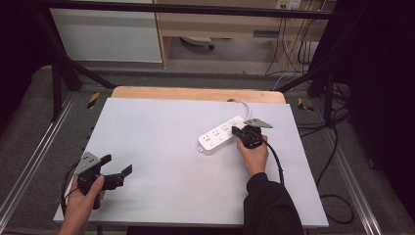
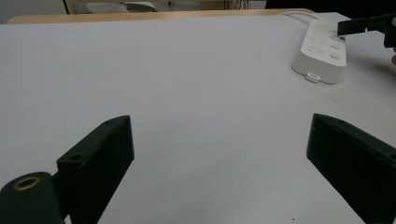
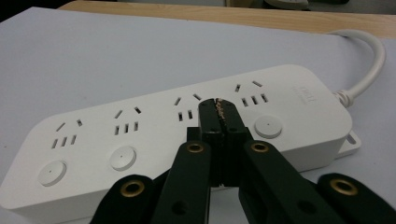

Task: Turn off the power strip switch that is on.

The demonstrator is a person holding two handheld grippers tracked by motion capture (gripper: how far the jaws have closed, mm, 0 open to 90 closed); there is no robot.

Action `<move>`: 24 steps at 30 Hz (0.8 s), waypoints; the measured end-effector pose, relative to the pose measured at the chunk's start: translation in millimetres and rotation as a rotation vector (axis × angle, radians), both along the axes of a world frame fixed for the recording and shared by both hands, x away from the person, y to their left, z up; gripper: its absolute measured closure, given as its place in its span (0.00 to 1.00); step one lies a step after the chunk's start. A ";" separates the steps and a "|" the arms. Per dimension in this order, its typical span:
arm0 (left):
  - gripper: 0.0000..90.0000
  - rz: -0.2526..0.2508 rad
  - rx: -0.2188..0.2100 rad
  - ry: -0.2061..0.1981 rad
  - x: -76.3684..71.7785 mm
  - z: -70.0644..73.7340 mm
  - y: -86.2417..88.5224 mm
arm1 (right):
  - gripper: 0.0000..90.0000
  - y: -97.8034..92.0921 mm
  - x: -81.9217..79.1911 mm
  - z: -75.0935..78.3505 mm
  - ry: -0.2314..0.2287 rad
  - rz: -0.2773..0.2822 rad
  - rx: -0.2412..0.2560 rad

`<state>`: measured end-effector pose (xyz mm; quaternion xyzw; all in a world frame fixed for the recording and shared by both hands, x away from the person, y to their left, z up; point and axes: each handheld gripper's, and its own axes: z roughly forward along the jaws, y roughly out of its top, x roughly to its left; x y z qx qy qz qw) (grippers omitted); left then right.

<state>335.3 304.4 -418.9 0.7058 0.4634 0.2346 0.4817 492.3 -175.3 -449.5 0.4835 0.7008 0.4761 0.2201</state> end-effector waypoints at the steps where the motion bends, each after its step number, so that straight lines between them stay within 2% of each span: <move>1: 0.08 0.001 0.000 0.001 0.2 -0.1 0.2 | 1.00 1.5 -0.4 -0.1 -0.004 0.005 -0.011; 9: 0.08 -0.003 0.004 0.002 0.2 -0.4 -1.2 | 1.00 6.0 -2.4 2.7 -0.025 0.008 -0.024; 24: 0.08 0.002 -0.002 -0.001 0.0 0.3 0.6 | 1.00 10.4 -3.0 2.3 -0.031 0.017 -0.042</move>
